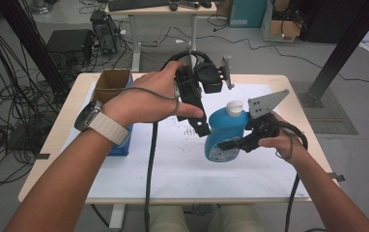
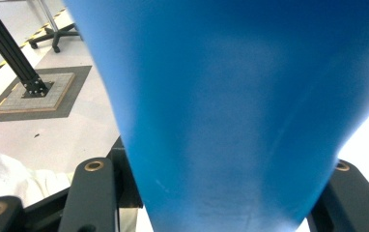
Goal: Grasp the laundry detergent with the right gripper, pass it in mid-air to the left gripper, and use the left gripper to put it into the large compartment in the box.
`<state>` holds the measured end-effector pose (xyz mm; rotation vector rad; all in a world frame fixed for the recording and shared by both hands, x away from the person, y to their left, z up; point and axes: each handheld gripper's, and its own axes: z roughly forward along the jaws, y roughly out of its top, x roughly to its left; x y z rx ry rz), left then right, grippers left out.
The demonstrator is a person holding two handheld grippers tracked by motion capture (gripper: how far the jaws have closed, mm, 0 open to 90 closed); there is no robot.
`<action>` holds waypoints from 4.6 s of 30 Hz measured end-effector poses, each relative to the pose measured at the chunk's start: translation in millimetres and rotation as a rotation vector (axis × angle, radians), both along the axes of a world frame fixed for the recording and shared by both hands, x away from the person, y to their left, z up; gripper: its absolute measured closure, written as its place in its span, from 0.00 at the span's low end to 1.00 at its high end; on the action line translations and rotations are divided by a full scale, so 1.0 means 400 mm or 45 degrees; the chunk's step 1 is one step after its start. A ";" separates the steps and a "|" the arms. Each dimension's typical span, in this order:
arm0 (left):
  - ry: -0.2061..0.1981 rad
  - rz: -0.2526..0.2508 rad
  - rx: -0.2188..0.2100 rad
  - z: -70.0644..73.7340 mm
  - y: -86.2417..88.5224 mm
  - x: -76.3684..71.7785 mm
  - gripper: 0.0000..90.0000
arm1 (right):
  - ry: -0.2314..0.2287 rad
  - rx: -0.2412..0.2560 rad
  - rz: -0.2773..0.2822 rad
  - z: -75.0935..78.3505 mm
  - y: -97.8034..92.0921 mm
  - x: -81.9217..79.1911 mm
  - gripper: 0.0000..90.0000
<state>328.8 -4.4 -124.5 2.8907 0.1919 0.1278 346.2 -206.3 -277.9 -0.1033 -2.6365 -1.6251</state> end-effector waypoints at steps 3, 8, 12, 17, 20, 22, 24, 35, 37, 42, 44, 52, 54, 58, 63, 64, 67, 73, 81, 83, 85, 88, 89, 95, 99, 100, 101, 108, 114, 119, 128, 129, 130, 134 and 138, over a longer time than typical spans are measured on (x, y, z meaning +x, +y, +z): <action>0.004 -0.004 0.012 -0.002 -0.006 0.002 0.06 | 0.004 -0.006 0.003 -0.003 0.012 0.002 0.48; 0.000 -0.010 0.006 -0.003 -0.010 0.004 0.06 | 0.005 -0.021 0.018 -0.008 0.035 0.007 0.48; 0.001 -0.011 0.004 -0.007 -0.012 0.005 0.06 | -0.004 -0.030 0.028 -0.013 0.051 0.010 0.48; 0.007 -0.007 -0.007 -0.013 -0.009 0.010 0.06 | -0.014 -0.033 0.046 -0.016 0.068 0.011 0.48; 0.009 -0.009 -0.016 -0.016 -0.008 0.011 0.06 | -0.020 -0.036 0.052 -0.017 0.077 0.009 0.48; 0.014 -0.010 -0.019 -0.018 -0.008 0.012 0.06 | -0.020 -0.040 0.051 -0.018 0.085 0.009 0.48; 0.015 -0.012 -0.020 -0.020 -0.008 0.012 0.06 | -0.020 -0.042 0.054 -0.019 0.090 0.010 0.48; 0.017 -0.006 -0.019 -0.033 -0.002 0.017 0.06 | -0.027 -0.057 0.064 -0.021 0.110 0.009 0.48; 0.023 -0.002 -0.025 -0.037 -0.001 0.018 0.07 | -0.029 -0.058 0.064 -0.022 0.113 0.010 0.48; 0.012 0.000 -0.025 -0.039 0.005 0.019 0.06 | -0.038 -0.067 0.070 -0.023 0.119 0.011 0.48; 0.010 -0.001 -0.025 -0.039 0.006 0.019 0.07 | -0.035 -0.070 0.073 -0.024 0.122 0.010 0.48; 0.013 0.008 -0.013 -0.043 0.009 0.019 0.07 | -0.038 -0.084 0.077 -0.025 0.128 0.008 0.48; 0.012 0.009 -0.014 -0.044 0.009 0.019 0.07 | -0.037 -0.083 0.077 -0.026 0.128 0.008 0.48; 0.013 0.007 -0.015 -0.046 0.007 0.019 0.07 | -0.015 -0.091 0.067 -0.024 0.128 0.003 0.48; 0.014 0.010 -0.014 -0.048 0.007 0.020 0.07 | -0.013 -0.093 0.065 -0.025 0.129 0.003 0.48; 0.016 0.011 -0.015 -0.048 0.007 0.020 0.07 | -0.014 -0.094 0.064 -0.025 0.128 0.003 0.48; 0.016 0.009 -0.015 -0.048 0.007 0.021 0.07 | -0.008 -0.092 0.062 -0.025 0.128 0.004 0.48; 0.017 0.014 -0.017 -0.049 0.009 0.022 0.07 | -0.009 -0.093 0.062 -0.027 0.129 0.005 0.48; 0.017 0.012 -0.019 -0.050 0.010 0.022 0.07 | -0.003 -0.093 0.062 -0.028 0.130 0.006 0.48; 0.016 0.012 -0.017 -0.049 0.010 0.022 0.07 | -0.005 -0.092 0.060 -0.028 0.131 0.006 0.48; 0.018 0.012 -0.018 -0.049 0.009 0.022 0.07 | -0.006 -0.089 0.060 -0.028 0.130 0.006 0.48; 0.018 0.011 -0.019 -0.048 0.009 0.021 0.07 | -0.003 -0.090 0.059 -0.027 0.130 0.006 0.48; 0.015 0.011 -0.021 -0.048 0.009 0.021 0.07 | -0.005 -0.091 0.059 -0.027 0.130 0.006 0.48; 0.019 0.011 -0.018 -0.047 0.008 0.021 0.07 | -0.003 -0.088 0.062 -0.029 0.131 0.007 0.48; 0.017 0.010 -0.019 -0.047 0.008 0.020 0.07 | -0.001 -0.088 0.062 -0.030 0.132 0.008 0.48; 0.017 0.010 -0.018 -0.047 0.008 0.020 0.07 | -0.001 -0.088 0.062 -0.030 0.132 0.008 0.48; 0.017 0.011 -0.019 -0.047 0.008 0.020 0.07 | 0.000 -0.088 0.062 -0.030 0.131 0.008 0.48; 0.019 0.010 -0.017 -0.047 0.007 0.021 0.07 | 0.000 -0.078 0.047 -0.031 0.131 0.008 0.48; 0.017 0.011 -0.018 -0.047 0.007 0.021 0.07 | -0.001 -0.079 0.049 -0.030 0.131 0.008 0.48; 0.017 0.011 -0.021 -0.048 0.007 0.021 0.07 | 0.002 -0.083 0.055 -0.029 0.130 0.010 0.48; 0.016 0.013 -0.021 -0.048 0.007 0.020 0.07 | 0.003 -0.083 0.056 -0.029 0.131 0.010 0.48; 0.017 0.013 -0.019 -0.047 0.007 0.020 0.07 | 0.000 -0.083 0.056 -0.029 0.131 0.010 0.48; 0.019 0.012 -0.018 -0.047 0.007 0.021 0.07 | 0.001 -0.084 0.056 -0.029 0.132 0.009 0.48; 0.016 0.013 -0.020 -0.048 0.007 0.020 0.07 | 0.002 -0.082 0.054 -0.029 0.131 0.009 0.48; 0.021 0.014 -0.015 -0.047 0.005 0.021 0.07 | 0.005 -0.085 0.051 -0.030 0.129 0.010 0.48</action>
